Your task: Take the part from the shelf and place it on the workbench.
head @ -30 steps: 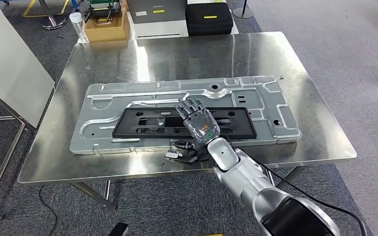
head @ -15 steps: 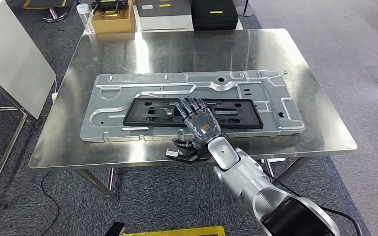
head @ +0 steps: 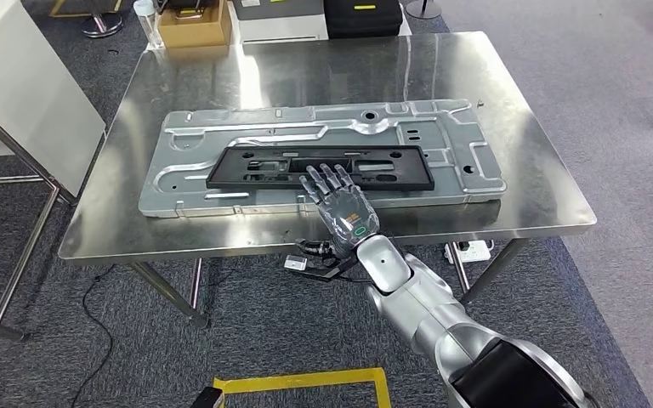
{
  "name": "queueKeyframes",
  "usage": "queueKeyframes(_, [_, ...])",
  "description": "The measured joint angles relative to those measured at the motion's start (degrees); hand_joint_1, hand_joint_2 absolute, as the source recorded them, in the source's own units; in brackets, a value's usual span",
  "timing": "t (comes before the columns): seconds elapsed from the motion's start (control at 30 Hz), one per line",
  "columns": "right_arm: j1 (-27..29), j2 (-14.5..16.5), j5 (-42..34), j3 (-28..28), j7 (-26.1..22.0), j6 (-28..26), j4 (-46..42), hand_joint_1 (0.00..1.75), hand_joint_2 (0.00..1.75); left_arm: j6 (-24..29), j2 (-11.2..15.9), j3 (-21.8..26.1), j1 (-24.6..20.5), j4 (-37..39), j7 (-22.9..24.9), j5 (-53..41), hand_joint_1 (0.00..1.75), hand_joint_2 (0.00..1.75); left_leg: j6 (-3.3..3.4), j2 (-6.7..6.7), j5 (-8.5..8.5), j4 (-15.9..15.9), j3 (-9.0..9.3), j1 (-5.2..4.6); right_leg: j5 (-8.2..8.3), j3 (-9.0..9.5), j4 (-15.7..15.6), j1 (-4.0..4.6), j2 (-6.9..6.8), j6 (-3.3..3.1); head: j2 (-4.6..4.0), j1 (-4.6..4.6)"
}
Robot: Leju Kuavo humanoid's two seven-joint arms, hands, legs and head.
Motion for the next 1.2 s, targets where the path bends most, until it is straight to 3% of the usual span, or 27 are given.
queueKeyframes(0.07, [0.0, 0.0, 0.0, 0.0, 0.0, 0.0, 0.0, 0.0, 0.0, 0.0, 0.1, 0.0, -0.1, 0.0, 0.0, 0.0, 0.0, 0.0, 0.61, -0.06, -0.76, -5.0, 3.23, -0.33, 0.81, -0.35, 0.0, 0.07, -0.04, 0.6, 0.0, 0.04])
queueKeyframes(0.13, [0.0, 0.0, 0.0, 0.0, 0.0, 0.0, 0.0, 0.0, 0.0, 0.0, 0.1, 0.0, -0.1, 0.0, 0.0, 0.0, 0.0, 0.0, 1.32, -0.03, -0.21, -5.8, 3.19, -0.4, 1.58, -0.45, -0.2, 0.06, -0.03, 1.29, 0.0, 0.07])
queueKeyframes(0.17, [0.0, -0.1, -0.1, 0.0, 0.0, 0.0, 0.0, 0.0, 0.0, 0.0, 0.1, 0.0, -0.1, 0.0, 0.0, 0.0, 0.0, 0.0, 1.78, 0.1, 0.32, -6.1, 2.89, -0.3, 1.17, -0.71, 0.1, 0.01, 0.08, 1.6, 0.0, 0.07])
queueKeyframes(0.2, [0.0, -0.2, -0.2, 0.0, 0.0, 0.0, 0.1, 0.0, 0.0, 0.0, 0.1, 0.0, -0.1, 0.0, 0.1, 0.0, 0.0, 0.0, 2.35, 0.24, 1.0, -6.2, 2.42, -0.17, -0.26, -1.22, 1.1, -0.03, 0.19, 1.88, 0.0, 0.11])
queueKeyframes(0.23, [0.0, -0.3, -0.3, -0.1, 0.0, 0.0, 0.1, 0.0, 0.0, -0.1, 0.1, 0.0, -0.1, 0.0, 0.1, 0.0, 0.0, 0.0, 2.79, 0.38, 1.74, -6.4, 1.8, -0.02, -2.73, -2.05, 3.3, -0.09, 0.29, 2.14, 0.0, 0.16])
queueKeyframes(0.3, [0.2, -0.4, -0.9, -0.2, -0.3, -0.2, 0.2, 0.0, 0.0, -0.1, 0.1, 0.1, 0.0, 0.0, 0.1, 0.1, 0.0, 0.0, 3.2, 0.49, 3.02, -6.3, 0.19, -0.05, -8.31, -4.04, 10.3, -0.27, 0.36, 2.56, 0.0, 0.23])
queueKeyframes(0.33, [0.5, -0.5, -1.3, -0.3, -0.5, -0.3, 0.2, 0.0, 0.0, -0.1, 0.1, 0.1, 0.0, 0.0, 0.1, 0.2, 0.0, 0.0, 3.16, 0.51, 3.62, -6.3, -0.66, -0.06, -9.73, -4.62, 13.6, -0.34, 0.36, 2.75, 0.0, 0.24])
queueKeyframes(0.37, [0.8, -0.6, -1.9, -0.5, -0.9, -0.6, 0.2, 0.0, 0.0, -0.1, 0.1, 0.1, 0.1, 0.0, 0.1, 0.3, 0.0, 0.0, 3.09, 0.51, 4.19, -6.2, -1.5, -0.06, -9.73, -4.5, 15.5, -0.42, 0.36, 2.88, 0.0, 0.25])
queueKeyframes(0.4, [1.3, -0.7, -2.5, -0.7, -1.3, -0.9, 0.2, 0.0, 0.0, -0.1, 0.1, 0.1, 0.2, 0.0, 0.1, 0.3, 0.0, 0.0, 3.0, 0.52, 4.69, -6.0, -2.31, -0.06, -8.69, -3.56, 15.6, -0.51, 0.35, 2.95, 0.0, 0.25])
queueKeyframes(0.47, [2.1, -0.8, -3.8, -1.3, -2.2, -1.5, 0.2, 0.0, 0.0, 0.0, 0.1, 0.2, 0.3, 0.0, 0.1, 0.6, 0.0, 0.0, 2.65, 0.52, 5.57, -5.6, -3.78, -0.05, -6.0, 1.17, 10.5, -0.63, 0.36, 2.77, 0.0, 0.25])
queueKeyframes(0.53, [2.9, -0.8, -4.9, -2.0, -3.0, -2.0, -0.1, 0.0, 0.0, 0.1, 0.1, 0.3, 0.5, 0.0, 0.1, 0.9, 0.0, 0.0, 2.07, 0.49, 6.3, -5.1, -4.79, -0.18, -6.06, 6.43, 2.9, -0.42, 0.38, 2.31, 0.0, 0.22])
queueKeyframes(0.57, [3.4, -0.9, -5.5, -2.4, -3.3, -2.1, -0.3, 0.0, 0.0, 0.3, 0.1, 0.4, 0.6, 0.0, 0.1, 1.0, 0.0, 0.0, 1.71, 0.5, 6.7, -5.0, -5.02, -0.2, -6.61, 7.78, 0.6, -0.26, 0.4, 2.06, 0.0, 0.21])
queueKeyframes(0.63, [4.8, -1.1, -6.8, -3.5, -4.2, -2.4, -0.7, 0.0, 0.0, 0.7, 0.1, 0.6, 0.8, 0.0, 0.1, 1.2, 0.0, 0.0, 0.92, 0.48, 7.57, -5.3, -5.22, -0.14, -6.48, 7.97, -0.7, -0.13, 0.37, 1.51, 0.0, 0.21])
queueKeyframes(0.7, [6.6, -1.4, -8.6, -5.0, -5.4, -2.4, -0.9, 0.0, 0.0, 1.1, 0.2, 1.1, 1.3, 0.0, 0.2, 1.7, 0.0, 0.0, 0.28, 0.41, 6.21, -4.5, -5.84, 0.01, -5.26, 7.23, -1.1, -0.34, 0.11, 0.67, 0.0, 0.19])
queueKeyframes(0.77, [8.6, -1.8, -10.8, -7.1, -6.8, -2.4, -1.2, 0.0, 0.0, 1.4, 0.2, 1.6, 1.9, 0.0, 0.4, 2.2, 0.0, 0.0, -0.11, 0.39, 0.98, 0.1, -7.34, 0.12, -3.9, 5.9, -1.3, -0.5, -0.09, -0.01, 0.0, 0.15])
queueKeyframes(0.83, [10.1, -2.0, -12.6, -8.8, -8.0, -2.4, -1.3, 0.0, 0.0, 1.5, 0.3, 1.9, 2.3, 0.0, 0.4, 2.6, 0.0, 0.0, -0.32, 0.39, -3.41, 5.0, -8.58, 0.15, -3.03, 4.8, -1.3, -0.47, -0.1, -0.21, 0.0, 0.13])
queueKeyframes(0.93, [11.0, -2.3, -14.0, -9.9, -8.9, -2.4, -1.4, 0.0, 0.0, 1.5, 0.3, 2.2, 2.5, 0.0, 0.4, 2.9, 0.0, 0.0, -0.46, 0.39, -4.61, 7.9, -8.96, 0.17, -2.5, 4.04, -1.2, -0.45, -0.16, -0.18, 0.0, 0.13])
queueKeyframes(0.97, [12.4, -2.5, -15.4, -11.4, -10.0, -2.4, -1.4, 0.0, 0.0, 1.5, 0.3, 2.5, 2.7, 0.0, 0.4, 3.3, 0.0, 0.0, -0.52, 0.4, -3.49, 8.6, -8.0, 0.21, -1.9, 3.06, -1.0, -0.44, -0.25, -0.06, 0.0, 0.13])
queueKeyframes(1.0, [14.1, -2.9, -16.9, -13.7, -11.2, -2.4, -1.6, 0.0, 0.0, 1.4, 0.3, 3.0, 3.1, 0.0, 0.6, 3.7, 0.0, 0.0, -0.47, 0.38, -2.24, 7.4, -5.49, 0.25, -1.11, 1.79, -0.7, -0.43, -0.31, 0.16, 0.0, 0.12])
queueKeyframes(1.07, [17.9, -3.7, -19.4, -18.8, -13.2, -2.4, -1.9, 0.0, 0.0, 1.3, 0.5, 4.0, 3.8, 0.0, 1.2, 4.6, 0.0, 0.0, -0.02, 0.3, -1.02, 0.4, 1.76, 0.14, 0.44, -0.52, 0.1, -0.29, -0.38, 0.86, 0.0, 0.14])
queueKeyframes(1.1, [19.2, -4.1, -19.9, -20.7, -13.5, -2.4, -1.9, 0.0, 0.0, 1.2, 0.5, 4.3, 4.0, 0.0, 1.6, 4.8, 0.0, 0.0, 0.39, 0.24, -1.71, -3.4, 4.36, -0.02, 1.0, -0.9, 0.2, -0.25, -0.44, 1.25, 0.0, 0.16])
queueKeyframes(1.13, [20.3, -4.5, -20.6, -22.2, -13.9, -2.4, -1.8, 0.0, 0.0, 1.1, 0.6, 4.6, 4.2, 0.0, 1.8, 5.0, 0.0, 0.0, 0.82, 0.18, -2.43, -5.3, 5.34, -0.23, 1.52, -0.97, 0.1, -0.25, -0.54, 1.62, 0.0, 0.19])
queueKeyframes(1.2, [22.4, -5.4, -22.3, -25.1, -14.7, -2.4, -1.2, 0.0, 0.0, 1.0, 0.6, 5.1, 4.6, 0.0, 2.0, 5.5, 0.0, 0.0, 1.82, 0.24, -1.71, -6.1, 4.94, -0.29, 2.36, -0.98, -0.3, -0.4, -0.64, 2.39, 0.0, 0.22])
